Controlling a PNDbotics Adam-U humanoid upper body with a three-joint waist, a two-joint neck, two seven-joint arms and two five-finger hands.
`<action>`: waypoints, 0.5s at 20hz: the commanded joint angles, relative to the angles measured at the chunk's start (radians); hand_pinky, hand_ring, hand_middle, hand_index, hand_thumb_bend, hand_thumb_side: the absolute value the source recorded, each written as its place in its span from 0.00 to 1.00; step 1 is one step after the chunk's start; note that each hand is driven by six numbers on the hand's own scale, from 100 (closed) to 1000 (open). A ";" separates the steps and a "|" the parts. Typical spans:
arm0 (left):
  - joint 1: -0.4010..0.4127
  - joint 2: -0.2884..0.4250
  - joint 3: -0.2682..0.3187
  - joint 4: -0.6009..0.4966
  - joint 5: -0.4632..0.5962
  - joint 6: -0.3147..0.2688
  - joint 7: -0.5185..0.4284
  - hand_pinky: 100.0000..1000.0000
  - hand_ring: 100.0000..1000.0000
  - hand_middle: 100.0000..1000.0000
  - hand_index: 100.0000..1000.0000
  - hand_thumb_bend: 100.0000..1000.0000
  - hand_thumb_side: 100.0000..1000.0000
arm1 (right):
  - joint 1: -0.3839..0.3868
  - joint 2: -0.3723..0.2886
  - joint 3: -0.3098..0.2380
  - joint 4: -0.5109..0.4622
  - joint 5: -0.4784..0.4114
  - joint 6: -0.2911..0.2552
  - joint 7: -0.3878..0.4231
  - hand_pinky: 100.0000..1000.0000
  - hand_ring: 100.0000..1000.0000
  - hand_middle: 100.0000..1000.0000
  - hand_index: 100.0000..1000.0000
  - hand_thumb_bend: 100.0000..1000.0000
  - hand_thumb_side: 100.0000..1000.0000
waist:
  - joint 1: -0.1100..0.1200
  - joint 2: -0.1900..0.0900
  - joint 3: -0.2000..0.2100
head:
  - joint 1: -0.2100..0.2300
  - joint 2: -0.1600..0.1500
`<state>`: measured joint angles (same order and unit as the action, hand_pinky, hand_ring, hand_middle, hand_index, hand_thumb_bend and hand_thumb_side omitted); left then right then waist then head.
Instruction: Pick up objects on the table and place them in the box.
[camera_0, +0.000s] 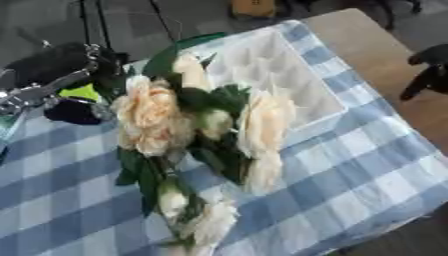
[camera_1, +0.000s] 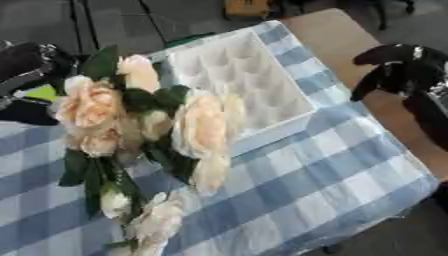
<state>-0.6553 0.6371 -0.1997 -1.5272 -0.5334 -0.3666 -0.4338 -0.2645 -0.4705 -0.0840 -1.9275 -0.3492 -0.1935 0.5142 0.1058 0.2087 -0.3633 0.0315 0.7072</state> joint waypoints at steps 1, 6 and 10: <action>-0.051 -0.007 0.015 0.064 0.055 0.046 -0.039 0.32 0.23 0.29 0.55 0.00 0.57 | -0.021 -0.017 0.007 -0.013 -0.013 0.003 0.013 0.53 0.54 0.71 0.75 0.00 0.74 | -0.002 -0.020 -0.010 | 0.016 -0.014; -0.113 -0.049 0.012 0.195 0.082 0.127 -0.014 0.30 0.21 0.28 0.55 0.00 0.63 | -0.041 -0.013 0.018 -0.014 -0.023 0.014 0.025 0.53 0.53 0.71 0.75 0.00 0.75 | 0.010 -0.019 -0.043 | 0.036 -0.026; -0.162 -0.077 0.019 0.300 0.063 0.190 0.041 0.29 0.20 0.27 0.55 0.00 0.57 | -0.051 -0.011 0.022 -0.014 -0.026 0.021 0.034 0.53 0.53 0.71 0.75 0.00 0.75 | 0.023 -0.016 -0.071 | 0.049 -0.035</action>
<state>-0.7898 0.5506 -0.1972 -1.2451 -0.4686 -0.1964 -0.4077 -0.3031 -0.4701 -0.0598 -1.9275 -0.3665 -0.1738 0.5443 0.1359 0.2079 -0.4385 0.0739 0.6844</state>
